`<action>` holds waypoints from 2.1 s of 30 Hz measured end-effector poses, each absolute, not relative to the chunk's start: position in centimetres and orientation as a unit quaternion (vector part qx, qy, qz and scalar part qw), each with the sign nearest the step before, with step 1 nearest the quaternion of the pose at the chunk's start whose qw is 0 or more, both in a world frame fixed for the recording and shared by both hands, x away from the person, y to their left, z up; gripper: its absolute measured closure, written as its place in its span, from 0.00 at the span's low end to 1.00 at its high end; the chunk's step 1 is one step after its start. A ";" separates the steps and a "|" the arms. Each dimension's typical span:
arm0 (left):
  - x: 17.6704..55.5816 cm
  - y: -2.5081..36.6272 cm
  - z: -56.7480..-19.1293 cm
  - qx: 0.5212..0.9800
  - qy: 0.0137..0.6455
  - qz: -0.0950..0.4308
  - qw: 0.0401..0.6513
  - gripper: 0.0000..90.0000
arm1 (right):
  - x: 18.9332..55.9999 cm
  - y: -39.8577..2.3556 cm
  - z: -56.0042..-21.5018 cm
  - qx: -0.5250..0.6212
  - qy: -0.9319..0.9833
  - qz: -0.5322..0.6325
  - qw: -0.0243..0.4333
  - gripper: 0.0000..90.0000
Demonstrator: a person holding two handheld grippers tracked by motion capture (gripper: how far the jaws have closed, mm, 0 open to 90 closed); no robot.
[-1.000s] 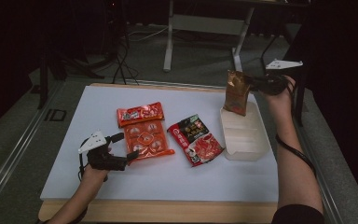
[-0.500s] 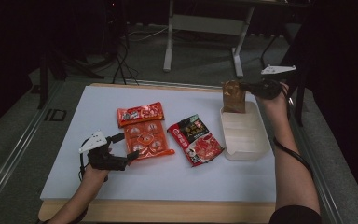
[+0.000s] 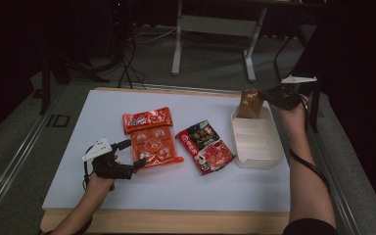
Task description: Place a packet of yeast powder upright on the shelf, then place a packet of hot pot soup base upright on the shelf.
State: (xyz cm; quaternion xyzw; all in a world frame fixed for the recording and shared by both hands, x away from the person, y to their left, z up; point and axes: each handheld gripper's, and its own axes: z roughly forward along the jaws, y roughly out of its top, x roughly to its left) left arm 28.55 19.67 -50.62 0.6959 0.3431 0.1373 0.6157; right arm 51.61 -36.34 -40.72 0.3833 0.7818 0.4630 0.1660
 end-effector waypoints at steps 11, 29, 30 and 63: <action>28.6 19.4 -50.7 0.702 0.336 0.139 0.613 0.05 | 49.8 -36.2 -38.4 0.373 0.764 0.490 0.193 0.76; 28.6 19.2 -50.5 0.712 0.356 0.106 0.596 0.05 | 43.4 -33.0 -36.0 0.379 0.732 0.510 0.246 0.15; 28.6 19.1 -50.5 0.715 0.354 0.104 0.593 0.05 | 42.9 -32.8 -36.2 0.378 0.730 0.515 0.243 0.15; 30.2 13.9 -49.0 0.791 0.344 0.083 0.498 0.60 | 29.4 -27.7 -41.1 0.319 0.730 0.576 0.184 0.15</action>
